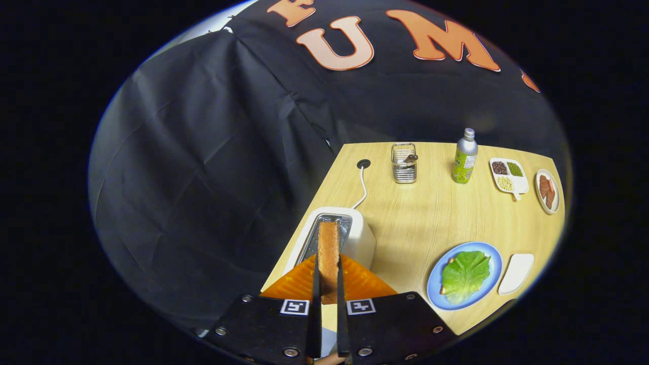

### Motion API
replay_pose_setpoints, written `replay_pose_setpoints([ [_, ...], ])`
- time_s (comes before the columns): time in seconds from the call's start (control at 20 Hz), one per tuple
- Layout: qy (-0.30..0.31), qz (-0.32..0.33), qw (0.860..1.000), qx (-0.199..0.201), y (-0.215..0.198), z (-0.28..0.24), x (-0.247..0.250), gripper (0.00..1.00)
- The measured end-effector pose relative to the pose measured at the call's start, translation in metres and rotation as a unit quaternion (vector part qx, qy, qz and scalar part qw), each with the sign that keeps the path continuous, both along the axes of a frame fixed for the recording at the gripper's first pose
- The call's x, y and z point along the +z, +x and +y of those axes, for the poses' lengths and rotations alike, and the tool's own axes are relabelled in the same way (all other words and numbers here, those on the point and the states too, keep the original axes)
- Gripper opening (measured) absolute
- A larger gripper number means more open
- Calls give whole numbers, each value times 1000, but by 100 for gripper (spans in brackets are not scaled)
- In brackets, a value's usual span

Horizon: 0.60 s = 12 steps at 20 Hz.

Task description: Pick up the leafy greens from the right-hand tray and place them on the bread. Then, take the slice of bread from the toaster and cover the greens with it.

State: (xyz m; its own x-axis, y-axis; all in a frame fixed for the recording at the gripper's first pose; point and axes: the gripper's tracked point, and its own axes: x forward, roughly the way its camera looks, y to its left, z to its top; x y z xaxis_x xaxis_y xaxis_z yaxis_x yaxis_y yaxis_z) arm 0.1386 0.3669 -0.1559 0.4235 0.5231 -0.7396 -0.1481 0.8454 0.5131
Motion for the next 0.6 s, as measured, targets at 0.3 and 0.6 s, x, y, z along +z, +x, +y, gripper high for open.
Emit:
replay_pose_setpoints([
  [0.3,7,7,1000,-18,-9,-46,-22,13],
  [0.6,12,26,999,-39,-15,-87,-53,13],
])
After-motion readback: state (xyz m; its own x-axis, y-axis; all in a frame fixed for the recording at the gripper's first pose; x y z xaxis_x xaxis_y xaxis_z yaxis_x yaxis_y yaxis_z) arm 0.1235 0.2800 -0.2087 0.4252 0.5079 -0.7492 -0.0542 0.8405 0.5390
